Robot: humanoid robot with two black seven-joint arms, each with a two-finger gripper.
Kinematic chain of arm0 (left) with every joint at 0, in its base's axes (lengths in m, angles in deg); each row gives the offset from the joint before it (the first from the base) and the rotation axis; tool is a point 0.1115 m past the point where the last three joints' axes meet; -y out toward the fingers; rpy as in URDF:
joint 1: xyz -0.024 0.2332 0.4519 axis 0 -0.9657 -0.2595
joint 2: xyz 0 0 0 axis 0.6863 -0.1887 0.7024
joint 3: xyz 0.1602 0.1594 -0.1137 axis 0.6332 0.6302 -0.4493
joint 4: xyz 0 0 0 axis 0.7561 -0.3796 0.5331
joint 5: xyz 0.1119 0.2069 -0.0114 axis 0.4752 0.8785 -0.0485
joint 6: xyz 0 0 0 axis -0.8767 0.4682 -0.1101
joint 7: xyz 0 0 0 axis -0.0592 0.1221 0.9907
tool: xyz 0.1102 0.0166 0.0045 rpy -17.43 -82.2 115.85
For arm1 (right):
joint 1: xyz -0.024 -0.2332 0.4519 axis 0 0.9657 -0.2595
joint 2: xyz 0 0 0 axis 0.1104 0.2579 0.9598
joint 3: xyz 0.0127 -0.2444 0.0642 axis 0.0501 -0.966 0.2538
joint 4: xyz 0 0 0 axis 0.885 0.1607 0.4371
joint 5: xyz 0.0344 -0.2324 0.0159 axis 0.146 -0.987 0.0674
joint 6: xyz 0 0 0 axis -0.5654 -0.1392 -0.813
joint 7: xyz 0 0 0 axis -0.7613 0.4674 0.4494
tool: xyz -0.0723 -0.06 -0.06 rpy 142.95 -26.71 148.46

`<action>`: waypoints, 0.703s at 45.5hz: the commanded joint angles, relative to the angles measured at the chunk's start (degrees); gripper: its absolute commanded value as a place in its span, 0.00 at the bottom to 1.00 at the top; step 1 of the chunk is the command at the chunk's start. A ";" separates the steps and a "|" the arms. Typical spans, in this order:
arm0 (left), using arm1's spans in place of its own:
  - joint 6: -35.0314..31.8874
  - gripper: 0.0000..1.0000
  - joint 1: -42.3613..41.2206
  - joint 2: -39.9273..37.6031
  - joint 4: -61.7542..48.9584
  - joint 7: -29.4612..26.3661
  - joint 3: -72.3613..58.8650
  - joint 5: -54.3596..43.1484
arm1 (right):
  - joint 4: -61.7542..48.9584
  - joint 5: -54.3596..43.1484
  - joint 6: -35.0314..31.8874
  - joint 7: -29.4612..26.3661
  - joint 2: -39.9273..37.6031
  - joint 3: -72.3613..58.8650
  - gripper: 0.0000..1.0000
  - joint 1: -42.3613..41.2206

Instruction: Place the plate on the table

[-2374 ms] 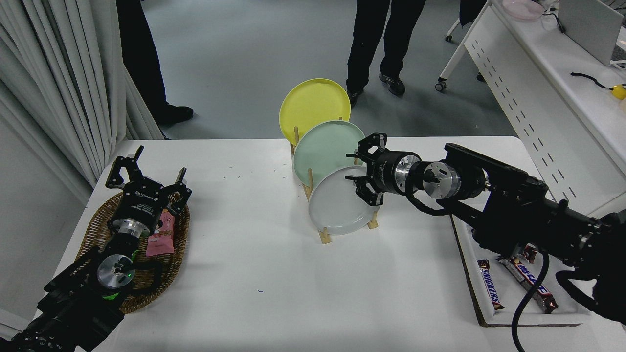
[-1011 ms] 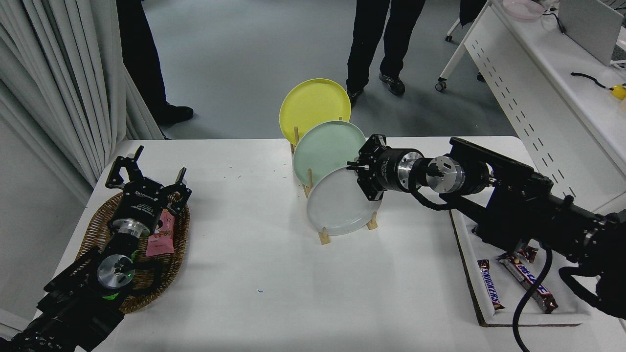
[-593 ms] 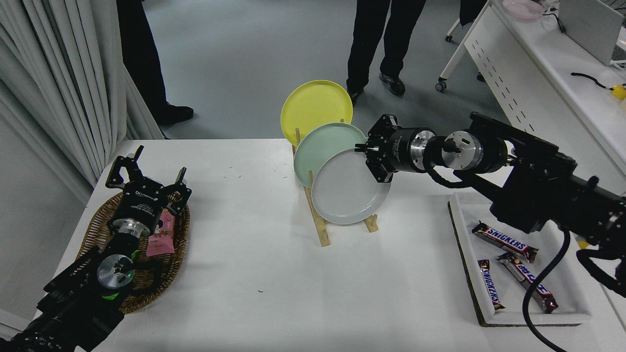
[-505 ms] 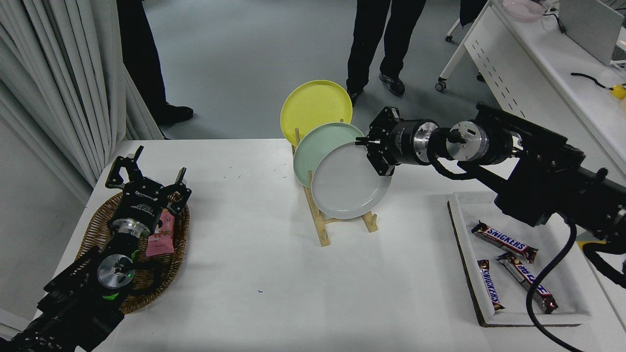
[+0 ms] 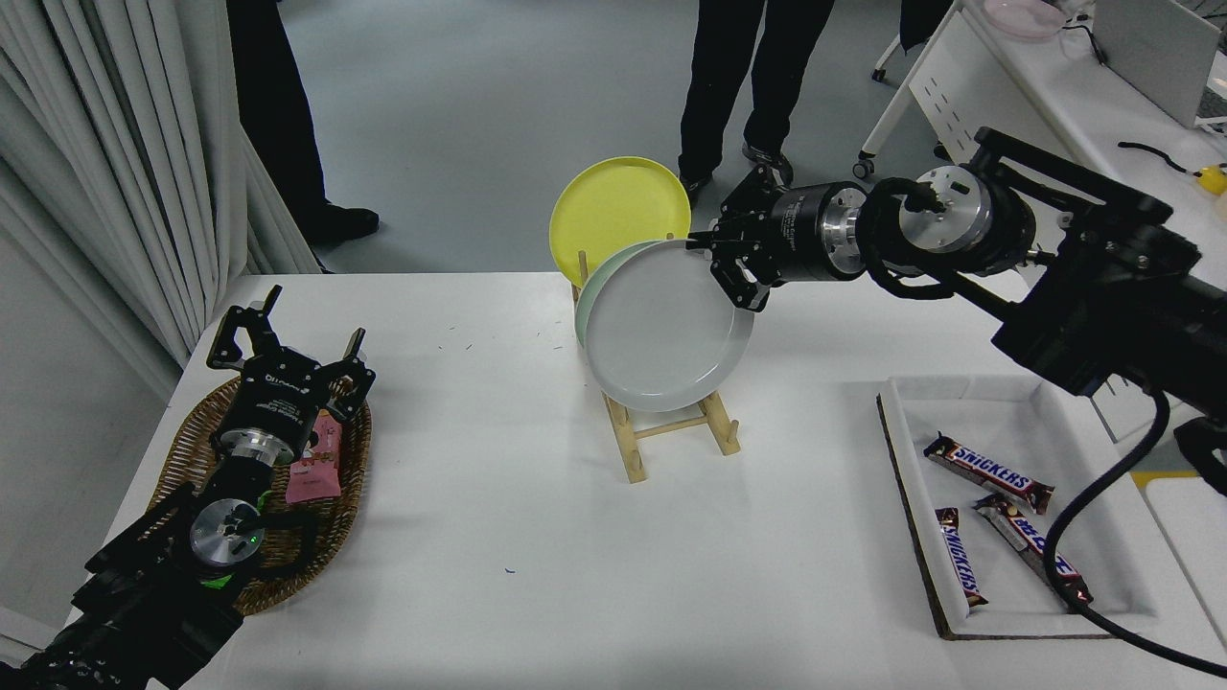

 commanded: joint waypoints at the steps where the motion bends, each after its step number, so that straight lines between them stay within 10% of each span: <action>1: 0.00 1.00 0.00 0.01 0.01 0.00 0.04 0.00 | 3.05 7.87 12.64 -1.23 0.33 1.28 0.00 -1.55; 32: 0.00 1.00 0.00 -0.08 0.01 0.00 0.04 0.00 | -0.81 17.63 19.68 -0.79 7.45 -1.62 0.00 17.95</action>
